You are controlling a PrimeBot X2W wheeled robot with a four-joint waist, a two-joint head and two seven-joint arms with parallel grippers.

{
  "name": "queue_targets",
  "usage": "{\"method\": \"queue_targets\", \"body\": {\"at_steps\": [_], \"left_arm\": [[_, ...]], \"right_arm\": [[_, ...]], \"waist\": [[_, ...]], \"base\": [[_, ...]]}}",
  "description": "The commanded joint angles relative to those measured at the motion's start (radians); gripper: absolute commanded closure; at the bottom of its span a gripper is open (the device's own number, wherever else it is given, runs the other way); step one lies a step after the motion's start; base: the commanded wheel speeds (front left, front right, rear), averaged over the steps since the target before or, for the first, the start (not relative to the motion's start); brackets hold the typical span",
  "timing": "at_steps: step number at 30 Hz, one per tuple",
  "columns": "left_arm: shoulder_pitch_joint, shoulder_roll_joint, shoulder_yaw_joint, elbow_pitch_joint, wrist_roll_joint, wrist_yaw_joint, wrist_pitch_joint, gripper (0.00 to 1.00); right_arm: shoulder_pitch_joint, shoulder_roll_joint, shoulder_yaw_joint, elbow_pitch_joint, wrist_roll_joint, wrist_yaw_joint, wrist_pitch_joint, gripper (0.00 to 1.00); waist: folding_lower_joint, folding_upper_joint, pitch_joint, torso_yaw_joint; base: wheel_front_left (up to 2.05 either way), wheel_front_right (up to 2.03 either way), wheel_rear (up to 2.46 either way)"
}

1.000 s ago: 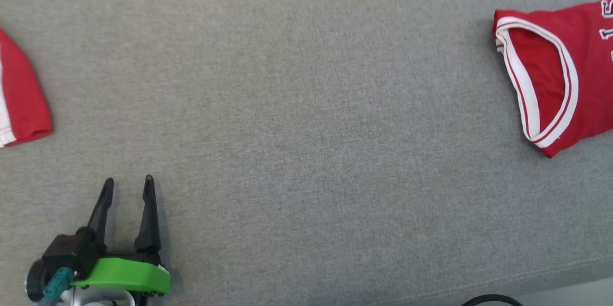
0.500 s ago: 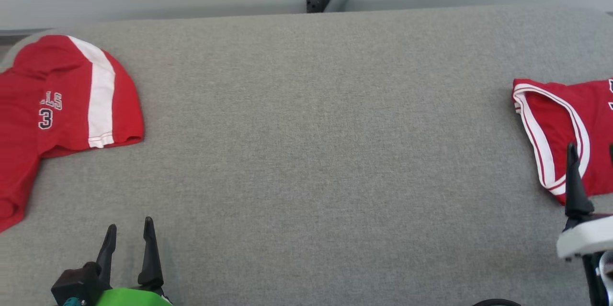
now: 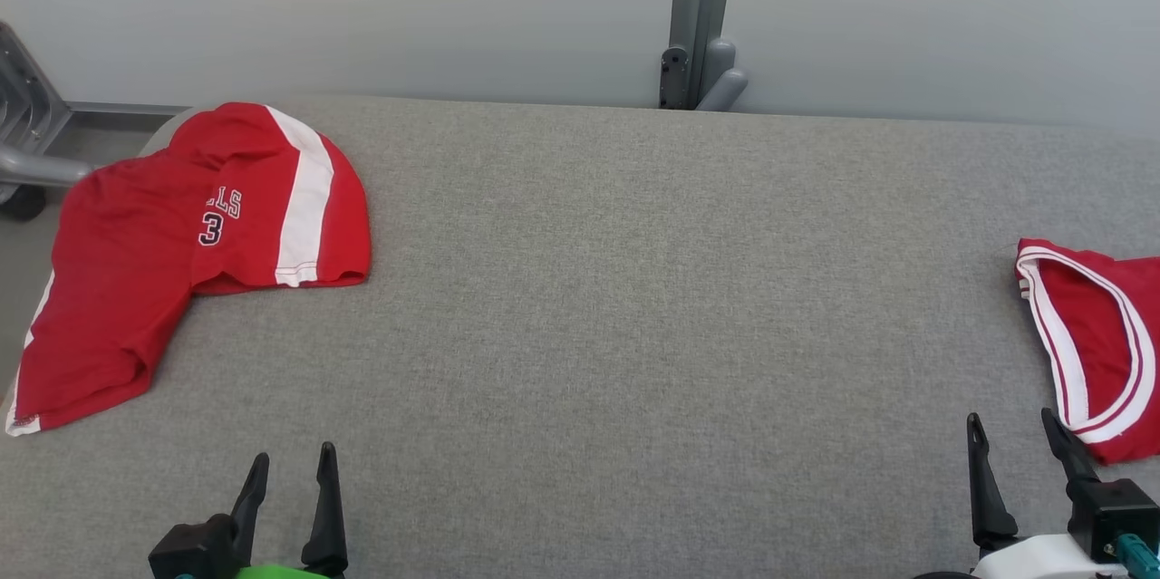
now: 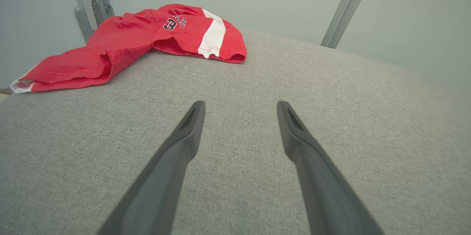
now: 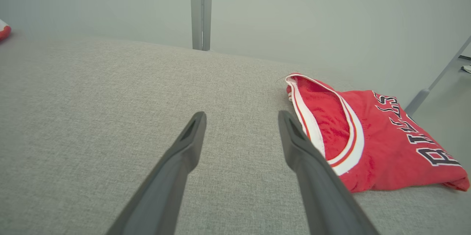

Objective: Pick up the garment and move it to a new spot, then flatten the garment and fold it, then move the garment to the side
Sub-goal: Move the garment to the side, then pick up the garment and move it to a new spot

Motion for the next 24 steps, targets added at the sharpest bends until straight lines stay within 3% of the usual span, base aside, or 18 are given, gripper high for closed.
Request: {"method": "queue_targets", "body": {"at_steps": [1, 24], "left_arm": [[0.01, 0.0, -0.005, -0.001, -0.011, -0.003, 0.001, 0.0], [0.002, 0.026, -0.033, -0.016, -0.027, -0.004, 0.001, 0.0]], "right_arm": [[0.008, -0.001, 0.003, -0.011, -0.002, -0.002, -0.002, 0.0], [0.014, 0.003, -0.002, -0.039, 0.049, -0.002, -0.003, 0.0]], "waist": [[0.0001, 0.0, -0.012, 0.008], [0.0001, 0.0, -0.018, -0.03]], "base": [[0.0, 0.0, 0.0], [0.0, 0.0, 0.0]]}}
